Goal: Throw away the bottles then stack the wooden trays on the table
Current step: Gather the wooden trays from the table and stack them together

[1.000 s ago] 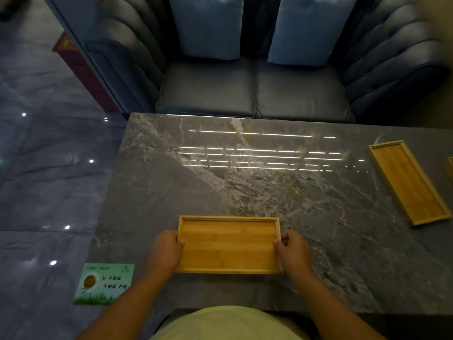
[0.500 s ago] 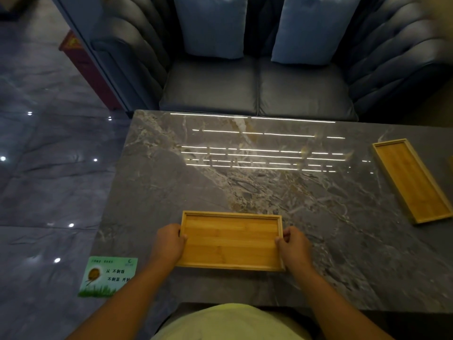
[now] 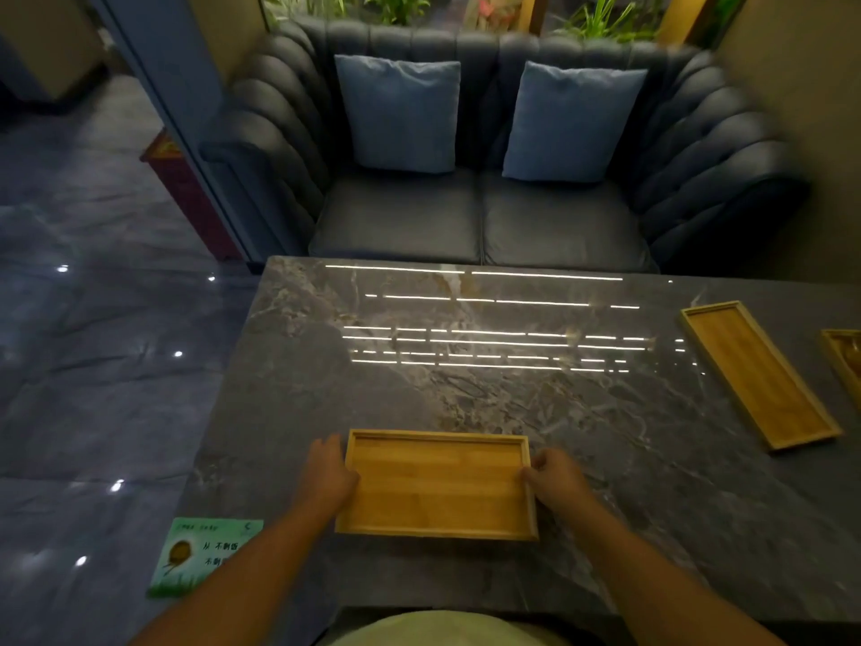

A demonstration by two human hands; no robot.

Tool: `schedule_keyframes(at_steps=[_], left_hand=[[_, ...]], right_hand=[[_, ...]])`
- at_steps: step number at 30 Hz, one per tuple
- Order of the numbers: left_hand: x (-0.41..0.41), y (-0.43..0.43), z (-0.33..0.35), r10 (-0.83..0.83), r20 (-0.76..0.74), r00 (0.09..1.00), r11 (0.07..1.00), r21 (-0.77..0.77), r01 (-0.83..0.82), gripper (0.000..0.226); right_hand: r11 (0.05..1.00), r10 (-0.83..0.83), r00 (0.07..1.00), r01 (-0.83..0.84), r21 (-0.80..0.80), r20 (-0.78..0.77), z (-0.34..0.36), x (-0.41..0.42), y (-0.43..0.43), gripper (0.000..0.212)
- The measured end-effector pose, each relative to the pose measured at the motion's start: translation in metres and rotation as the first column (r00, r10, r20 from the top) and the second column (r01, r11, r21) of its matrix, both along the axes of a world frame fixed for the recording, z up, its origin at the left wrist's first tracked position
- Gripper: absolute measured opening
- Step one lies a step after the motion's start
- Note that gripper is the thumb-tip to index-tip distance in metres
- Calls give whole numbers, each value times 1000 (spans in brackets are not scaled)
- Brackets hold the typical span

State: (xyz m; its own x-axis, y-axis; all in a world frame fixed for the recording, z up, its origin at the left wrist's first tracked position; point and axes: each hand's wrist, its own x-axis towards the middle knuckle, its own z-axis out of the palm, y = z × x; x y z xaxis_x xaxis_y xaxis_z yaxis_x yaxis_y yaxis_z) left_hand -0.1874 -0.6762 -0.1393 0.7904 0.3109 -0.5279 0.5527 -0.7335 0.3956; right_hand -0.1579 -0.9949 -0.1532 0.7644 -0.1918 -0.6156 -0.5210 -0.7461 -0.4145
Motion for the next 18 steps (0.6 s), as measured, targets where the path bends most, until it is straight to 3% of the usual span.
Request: schedule_keyframes(at_steps=[5, 12, 18], left_hand=[[22, -4, 15, -99, 13, 995, 995, -20, 99, 64], [52, -26, 46, -303, 143, 942, 951, -19, 308, 72], [86, -77, 73, -473, 177, 863, 881, 59, 470, 59]], right_hand=[[997, 71, 993, -74, 31, 95, 19, 14, -5, 63], [921, 386, 912, -371, -118, 141, 57, 41, -6, 73], [890, 452, 878, -433, -144, 156, 85, 60, -31, 73]])
